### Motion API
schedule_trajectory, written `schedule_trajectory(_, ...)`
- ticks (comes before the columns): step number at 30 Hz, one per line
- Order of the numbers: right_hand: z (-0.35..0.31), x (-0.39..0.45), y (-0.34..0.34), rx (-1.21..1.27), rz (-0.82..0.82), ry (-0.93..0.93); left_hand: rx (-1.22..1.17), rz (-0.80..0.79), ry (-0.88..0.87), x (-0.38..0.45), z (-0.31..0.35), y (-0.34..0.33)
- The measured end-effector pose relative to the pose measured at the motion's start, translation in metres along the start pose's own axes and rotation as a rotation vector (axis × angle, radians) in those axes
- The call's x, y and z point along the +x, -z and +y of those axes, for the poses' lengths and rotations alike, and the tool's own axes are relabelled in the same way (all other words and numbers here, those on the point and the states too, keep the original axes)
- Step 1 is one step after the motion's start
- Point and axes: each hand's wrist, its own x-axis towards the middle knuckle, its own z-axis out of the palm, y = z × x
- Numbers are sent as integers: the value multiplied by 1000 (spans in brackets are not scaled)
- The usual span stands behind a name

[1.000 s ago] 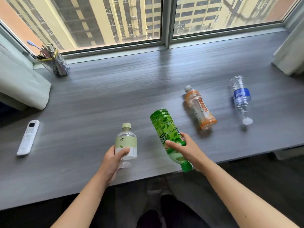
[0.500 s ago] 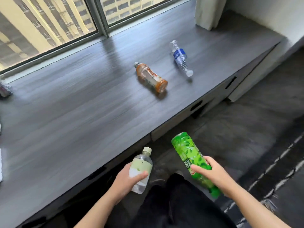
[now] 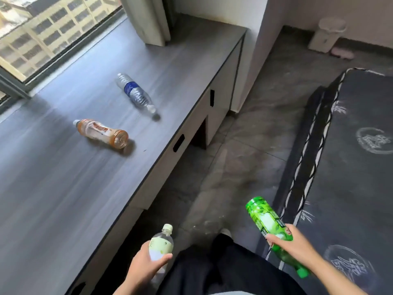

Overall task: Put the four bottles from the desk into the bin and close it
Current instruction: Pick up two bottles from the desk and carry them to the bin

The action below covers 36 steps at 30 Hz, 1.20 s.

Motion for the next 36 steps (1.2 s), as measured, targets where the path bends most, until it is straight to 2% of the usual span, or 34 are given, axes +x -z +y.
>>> schedule_trajectory(7, 10, 14, 24, 16, 49, -83, 63, -5, -4, 28, 36, 2)
schedule_trajectory(13, 10, 21, 35, 74, 101, -178, 146, -82, 17, 73, 77, 14)
schedule_trajectory(22, 21, 19, 58, 241, 304, -407, 297, -166, -161, 137, 215, 8)
schedule_trajectory(26, 35, 32, 79, 258, 252, -435, 330, -198, -246, 161, 279, -7)
schedule_trajectory(30, 34, 70, 124, 242, 214, -415, 354, -193, -235, 183, 334, -30)
schedule_trajectory(36, -6, 139, 217, 266, 265, -446, 339, -171, -173, 197, 389, -54)
